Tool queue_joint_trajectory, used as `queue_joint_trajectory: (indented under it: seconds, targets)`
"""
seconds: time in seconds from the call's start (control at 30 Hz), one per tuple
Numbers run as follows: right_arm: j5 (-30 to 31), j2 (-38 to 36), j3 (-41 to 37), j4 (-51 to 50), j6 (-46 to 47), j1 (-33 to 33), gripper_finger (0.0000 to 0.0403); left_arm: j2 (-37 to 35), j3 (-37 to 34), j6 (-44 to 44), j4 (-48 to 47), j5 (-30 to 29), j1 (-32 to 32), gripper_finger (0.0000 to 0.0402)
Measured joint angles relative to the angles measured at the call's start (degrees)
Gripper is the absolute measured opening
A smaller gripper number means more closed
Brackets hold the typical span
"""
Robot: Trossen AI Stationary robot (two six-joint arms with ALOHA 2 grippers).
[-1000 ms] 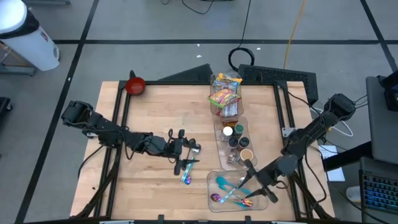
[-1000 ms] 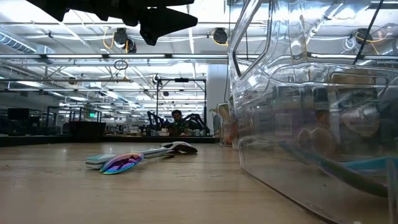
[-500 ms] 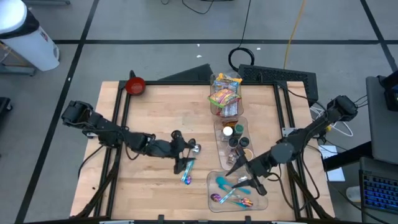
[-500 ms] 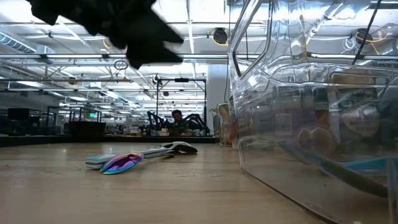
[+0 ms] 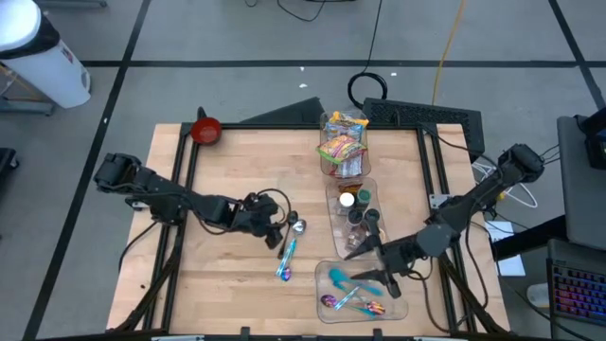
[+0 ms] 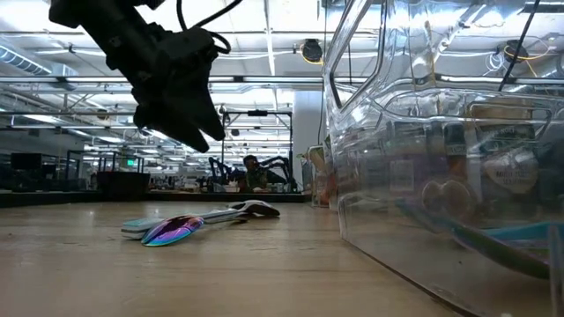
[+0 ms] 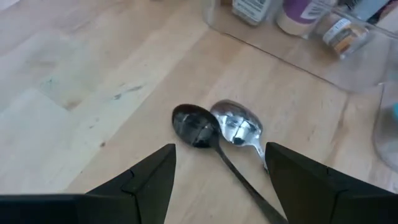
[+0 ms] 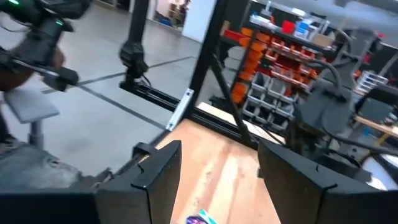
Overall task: Pick & Place Food Item
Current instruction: Put the light blue spoon into the bottom transparent bin
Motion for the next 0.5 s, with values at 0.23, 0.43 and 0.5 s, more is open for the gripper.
queue_joint_trajectory:
  seconds: [0.23, 0.43, 0.5]
  targets:
    - [-0.55, -2.8, 0.0, -3.14, -0.03, 2.89, 0.0202, 2.29, 0.02, 1.36, 1.88, 1.44, 0.49, 0.0255]
    - [-0.59, -4.17, -0.67, -3.37, -0.75, 4.0, 0.0199, 5.73, 1.16, 2.87, 3.42, 6.53, 0.45, 0.0255]
    - [-0.59, -4.45, -0.85, -3.4, -1.35, 4.05, 0.0199, 6.48, 2.75, 2.91, 1.16, 6.57, 0.45, 0.0255]
